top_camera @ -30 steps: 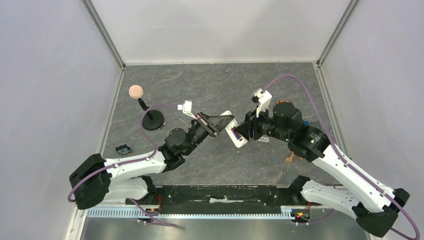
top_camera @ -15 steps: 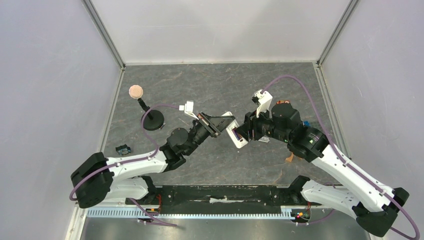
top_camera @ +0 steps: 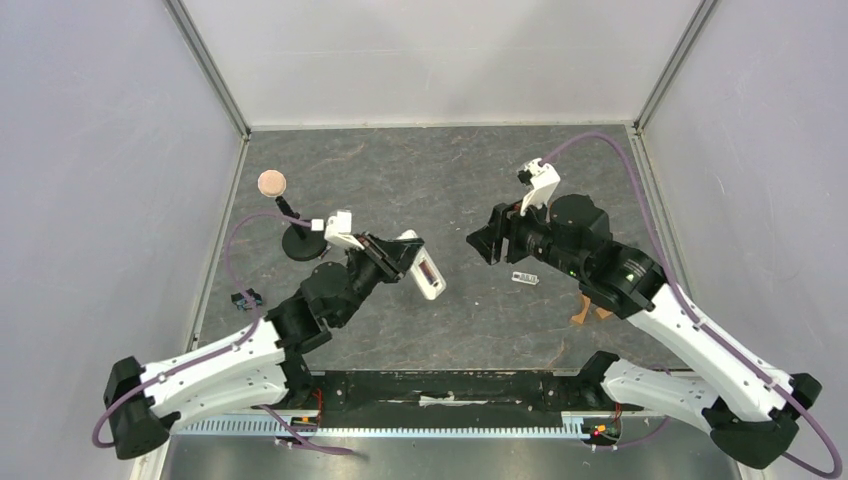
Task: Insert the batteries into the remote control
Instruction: Load the battery into the remote control, then move the battery to the center of the board.
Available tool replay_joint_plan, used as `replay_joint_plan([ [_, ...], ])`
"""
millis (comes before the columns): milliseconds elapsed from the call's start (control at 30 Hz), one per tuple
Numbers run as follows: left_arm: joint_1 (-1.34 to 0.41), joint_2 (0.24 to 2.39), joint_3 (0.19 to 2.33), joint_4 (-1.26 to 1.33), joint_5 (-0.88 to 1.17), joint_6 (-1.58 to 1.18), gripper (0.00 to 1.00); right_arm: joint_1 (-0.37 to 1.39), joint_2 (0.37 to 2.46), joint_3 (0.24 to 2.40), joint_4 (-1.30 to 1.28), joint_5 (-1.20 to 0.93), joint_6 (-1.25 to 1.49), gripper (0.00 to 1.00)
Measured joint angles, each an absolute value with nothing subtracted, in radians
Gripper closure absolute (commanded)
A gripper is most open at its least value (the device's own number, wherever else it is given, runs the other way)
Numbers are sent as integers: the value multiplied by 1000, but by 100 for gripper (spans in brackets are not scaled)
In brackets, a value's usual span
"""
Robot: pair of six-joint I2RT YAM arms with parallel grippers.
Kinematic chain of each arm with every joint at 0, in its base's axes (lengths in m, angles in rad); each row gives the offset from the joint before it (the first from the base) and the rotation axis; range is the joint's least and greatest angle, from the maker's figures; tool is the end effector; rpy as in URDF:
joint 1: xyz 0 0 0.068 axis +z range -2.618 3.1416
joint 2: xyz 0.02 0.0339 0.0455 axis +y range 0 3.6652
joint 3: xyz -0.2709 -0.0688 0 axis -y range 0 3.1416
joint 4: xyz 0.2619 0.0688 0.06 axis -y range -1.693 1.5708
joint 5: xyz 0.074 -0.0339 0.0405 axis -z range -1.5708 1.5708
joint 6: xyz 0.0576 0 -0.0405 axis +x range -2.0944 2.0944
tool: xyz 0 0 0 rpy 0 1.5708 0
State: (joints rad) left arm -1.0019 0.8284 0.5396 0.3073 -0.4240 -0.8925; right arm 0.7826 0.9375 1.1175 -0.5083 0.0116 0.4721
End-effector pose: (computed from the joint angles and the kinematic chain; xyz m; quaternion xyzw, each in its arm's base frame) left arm 0.1447 -0.1823 0.2984 -0.1125 0.6920 -0.4803 0.5271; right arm 0.1644 0.1625 0.3954 -0.1224 0.8039 0.3378 0.4740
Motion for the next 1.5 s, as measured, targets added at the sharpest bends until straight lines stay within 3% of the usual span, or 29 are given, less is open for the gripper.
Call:
replay_joint_plan([
  [200,-1002,640,584,-53,-527,-806,98,783,1039,1023,-371,44,485,31],
  [267,-1002,583,625,-177,-559,-777,98,784,1105,981,-303,38,474,24],
  [433,-1002,472,752,-442,-651,-725,98,831,1361,961,-107,23,415,13],
  [567,-1002,439,848,-612,-739,-689,98,930,1636,1093,-3,21,339,7],
  [967,-1002,461,1048,-861,-1008,-550,98,1096,2210,1597,180,48,194,6],
  [1333,-1002,443,1069,-877,-1045,-511,98,1108,2462,1814,253,119,121,6],
  [1500,-1002,449,1076,-876,-1044,-499,98,1103,2562,1936,243,152,93,14],
])
